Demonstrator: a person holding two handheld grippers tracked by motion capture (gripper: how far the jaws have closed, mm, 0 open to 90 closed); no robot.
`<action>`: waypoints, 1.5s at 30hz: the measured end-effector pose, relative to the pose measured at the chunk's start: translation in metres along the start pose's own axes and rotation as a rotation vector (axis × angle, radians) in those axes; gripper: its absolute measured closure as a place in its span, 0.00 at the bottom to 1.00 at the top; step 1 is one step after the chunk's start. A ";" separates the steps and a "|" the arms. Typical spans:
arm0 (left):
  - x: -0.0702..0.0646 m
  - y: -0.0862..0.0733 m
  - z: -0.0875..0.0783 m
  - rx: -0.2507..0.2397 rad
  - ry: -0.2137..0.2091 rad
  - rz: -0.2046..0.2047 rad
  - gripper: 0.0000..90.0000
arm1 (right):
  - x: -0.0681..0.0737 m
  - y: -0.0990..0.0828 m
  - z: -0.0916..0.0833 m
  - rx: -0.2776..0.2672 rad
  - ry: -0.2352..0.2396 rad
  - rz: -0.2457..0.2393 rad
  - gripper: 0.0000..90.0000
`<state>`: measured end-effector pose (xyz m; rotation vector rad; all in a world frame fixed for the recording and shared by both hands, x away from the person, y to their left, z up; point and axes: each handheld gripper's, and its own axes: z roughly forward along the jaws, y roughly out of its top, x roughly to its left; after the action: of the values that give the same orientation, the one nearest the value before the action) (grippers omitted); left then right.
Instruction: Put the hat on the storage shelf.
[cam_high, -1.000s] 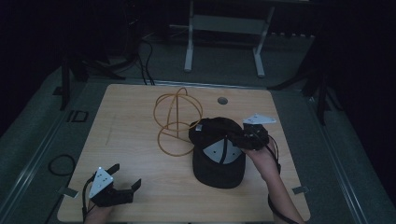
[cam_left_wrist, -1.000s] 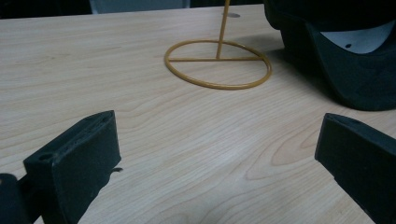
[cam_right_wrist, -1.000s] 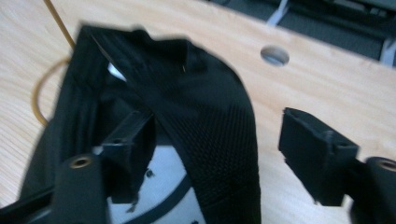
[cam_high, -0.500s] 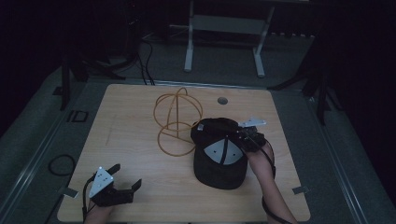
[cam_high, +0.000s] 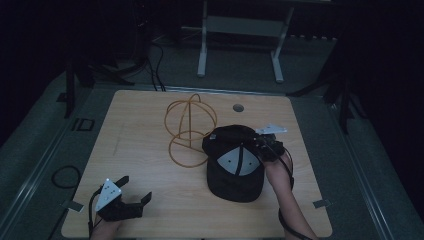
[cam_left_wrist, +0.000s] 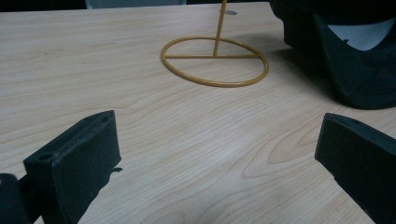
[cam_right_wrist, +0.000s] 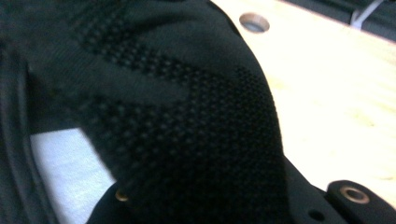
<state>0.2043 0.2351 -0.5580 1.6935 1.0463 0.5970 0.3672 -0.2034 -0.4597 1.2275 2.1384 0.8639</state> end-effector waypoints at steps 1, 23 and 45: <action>0.000 0.000 0.000 0.001 0.000 -0.001 0.00 | 0.000 0.001 -0.003 -0.011 0.007 0.007 0.99; -0.014 0.005 0.006 -0.005 -0.066 -0.067 0.00 | -0.005 0.014 -0.076 -0.203 0.002 -0.007 0.99; -0.088 0.061 0.039 0.048 -0.290 0.024 0.00 | 0.015 0.003 -0.139 -0.356 0.059 -0.099 0.99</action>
<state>0.2132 0.1334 -0.5079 1.7744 0.8383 0.3300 0.2645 -0.2257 -0.3678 0.9177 1.9610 1.1873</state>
